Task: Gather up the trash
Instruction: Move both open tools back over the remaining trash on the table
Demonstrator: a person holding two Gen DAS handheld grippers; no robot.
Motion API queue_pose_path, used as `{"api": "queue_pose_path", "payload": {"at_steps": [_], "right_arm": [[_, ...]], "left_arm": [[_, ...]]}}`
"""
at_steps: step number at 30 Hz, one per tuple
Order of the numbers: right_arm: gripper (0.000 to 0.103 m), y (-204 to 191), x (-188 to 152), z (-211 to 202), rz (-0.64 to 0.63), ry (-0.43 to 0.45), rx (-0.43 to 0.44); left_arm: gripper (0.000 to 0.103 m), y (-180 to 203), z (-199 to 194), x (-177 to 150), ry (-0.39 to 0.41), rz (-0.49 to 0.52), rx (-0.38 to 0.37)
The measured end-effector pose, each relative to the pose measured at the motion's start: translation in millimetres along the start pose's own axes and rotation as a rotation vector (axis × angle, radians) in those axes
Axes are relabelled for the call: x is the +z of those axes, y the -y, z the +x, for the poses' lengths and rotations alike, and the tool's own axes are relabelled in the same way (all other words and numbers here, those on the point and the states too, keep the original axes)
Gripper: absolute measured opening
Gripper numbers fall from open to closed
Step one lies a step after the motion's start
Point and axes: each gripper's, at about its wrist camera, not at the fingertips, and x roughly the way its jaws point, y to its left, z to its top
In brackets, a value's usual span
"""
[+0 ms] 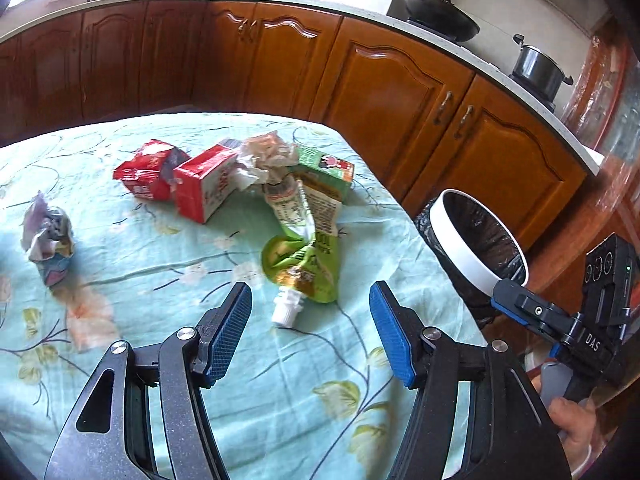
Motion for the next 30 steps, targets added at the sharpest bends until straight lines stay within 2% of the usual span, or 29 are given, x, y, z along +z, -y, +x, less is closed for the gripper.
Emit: {"api": "queue_pose_path", "payload": {"at_steps": [16,20,27,30], "right_arm": [[0.1,-65.6,2.9,39.1,-0.138,-0.052,0.029],[0.096,-77.8,6.9,52.3,-0.161,-0.06,0.026],[0.094,-89.5,18.9,72.7,-0.152,-0.037,-0.051],[0.094,-90.6,23.9,83.5,-0.146,-0.047,-0.044]], "left_arm": [[0.068,-73.6,-32.6,-3.2,0.045,-0.1,0.126],[0.068,-89.7,-40.5,0.3,0.064,-0.124,0.158],[0.073,-120.8,-55.5,7.8,0.111,-0.154,0.24],[0.075,-134.2,-55.9,12.8,0.119,-0.171,0.265]]}}
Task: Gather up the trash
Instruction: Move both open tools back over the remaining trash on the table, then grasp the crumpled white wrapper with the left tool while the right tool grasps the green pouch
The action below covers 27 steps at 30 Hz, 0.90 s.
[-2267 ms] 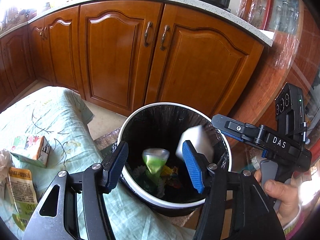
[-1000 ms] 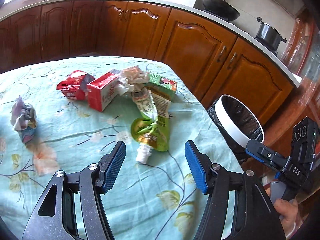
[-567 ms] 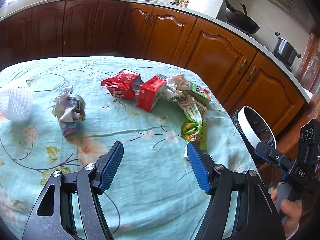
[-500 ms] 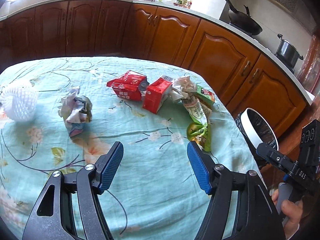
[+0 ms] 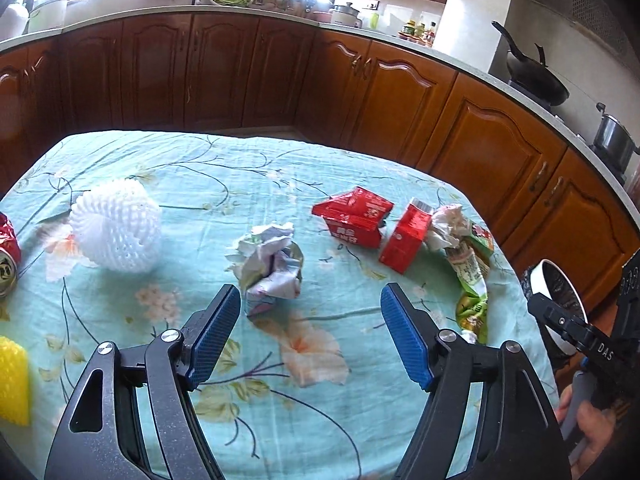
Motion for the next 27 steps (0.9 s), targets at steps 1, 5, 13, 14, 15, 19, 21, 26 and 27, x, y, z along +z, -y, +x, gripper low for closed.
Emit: {"api": "queue_pose_path", "payload": {"at_steps": [1,5,13,14,15,19,21,26,27], "right_arm": [[0.092,-1.3,2.3,6.7,-0.003,-0.022,0.016],[0.063,-7.2,7.6,27.5,-0.024,-0.053,-0.01],[0.028,-1.9,7.9,56.6,-0.05,-0.089,-0.024],[0.023,-2.9,7.6,53.2,-0.06,-0.082,-0.02],[0.021,-2.7,7.4,48.9,-0.067,-0.073,-0.02],[0.002,1.7,5.5,28.0,-0.054,-0.042,0.008],[0.002,5.2,3.5,16.7,-0.052,-0.027,0.018],[0.002,14.8,2.3,-12.6,-0.039,0.012,0.039],[0.002,17.5,1.3,-19.6,-0.035,0.022,0.038]], "left_arm": [[0.075,-3.3,2.8,1.8,-0.002,-0.002,0.01],[0.075,-11.0,20.9,9.5,-0.022,0.014,0.041],[0.075,-7.5,57.7,13.1,-0.063,0.064,0.081],[0.072,-7.7,62.7,13.1,-0.075,0.071,0.086],[0.059,-7.6,66.2,12.2,-0.085,0.077,0.083],[0.038,-2.3,67.6,8.6,-0.091,0.106,0.061],[0.035,2.4,63.4,8.1,-0.086,0.112,0.034],[0.032,22.8,50.5,5.9,-0.083,0.127,-0.037],[0.032,28.4,47.0,5.0,-0.085,0.128,-0.059]]}}
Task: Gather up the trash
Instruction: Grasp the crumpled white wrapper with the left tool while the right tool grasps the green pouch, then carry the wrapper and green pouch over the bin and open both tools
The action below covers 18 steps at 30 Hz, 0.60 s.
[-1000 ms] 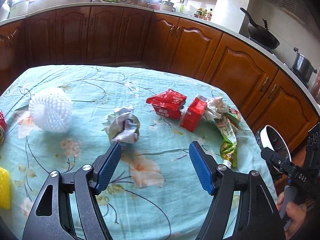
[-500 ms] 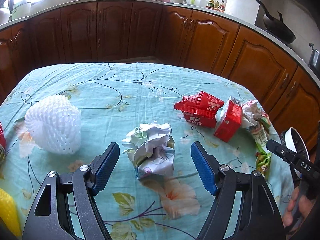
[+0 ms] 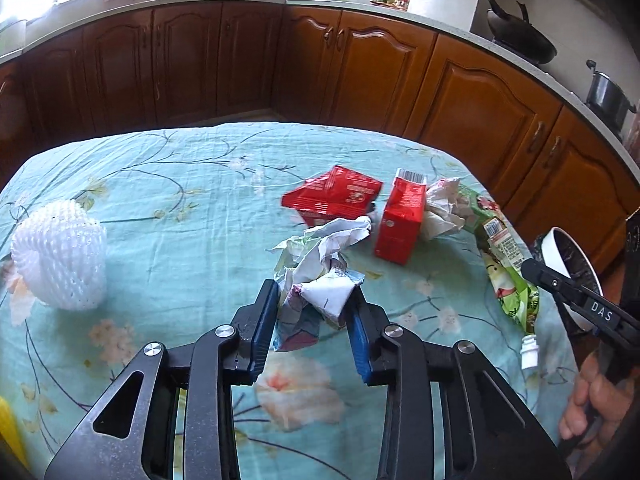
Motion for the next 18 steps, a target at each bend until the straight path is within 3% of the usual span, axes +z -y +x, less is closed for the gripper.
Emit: {"api": "queue_pose_path", "payload": {"at_steps": [18], "right_arm": [[0.002,75.9,-10.2,-93.4,0.107,0.135,-0.102]], "left_arm": [[0.032,127.7,-15.6,-3.4,-0.005,0.156,-0.254]]}}
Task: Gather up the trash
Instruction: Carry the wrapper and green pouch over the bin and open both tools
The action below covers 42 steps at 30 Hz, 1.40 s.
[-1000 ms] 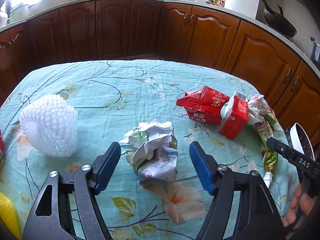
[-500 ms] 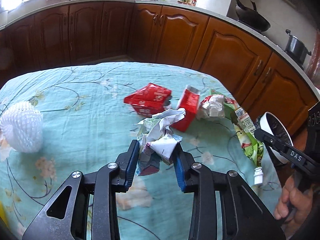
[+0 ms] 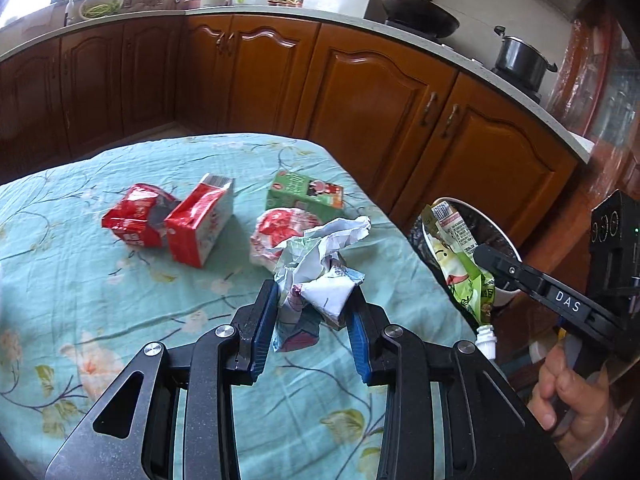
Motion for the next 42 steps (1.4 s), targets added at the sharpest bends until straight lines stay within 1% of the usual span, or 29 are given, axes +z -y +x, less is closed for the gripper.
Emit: {"api": "queue_pose_path", "payload": {"at_steps": [7,13,18,28,37,42], "right_arm": [[0.002,36.1,5.1,-25.4,0.042,0.047,-0.058],[0.002,60.0,9.6,-38.5,0.072,0.072,-0.098],[0.002,75.9,14.2,-44.4,0.084,0.086,-0.128],[0.002,109.9,25.4,-38.1,0.112,0.08,-0.176],[0.002,127.0,34.6,-26.6,0.121,0.056,-0.207],[0.002,134.0,34.8,-18.2,0.124,0.033,-0.217]], "left_arm": [[0.032,41.8,12.9,7.5,-0.01,0.056,-0.057],[0.032,78.3,27.0,17.5,-0.018,0.104,-0.1],[0.032,100.3,36.7,20.6,-0.025,0.135,-0.123],[0.032,140.0,58.9,33.5,-0.043,0.204,-0.153],[0.032,173.8,84.9,47.7,-0.068,0.259,-0.171],[0.032,190.1,101.2,49.4,-0.092,0.297,-0.169]]}}
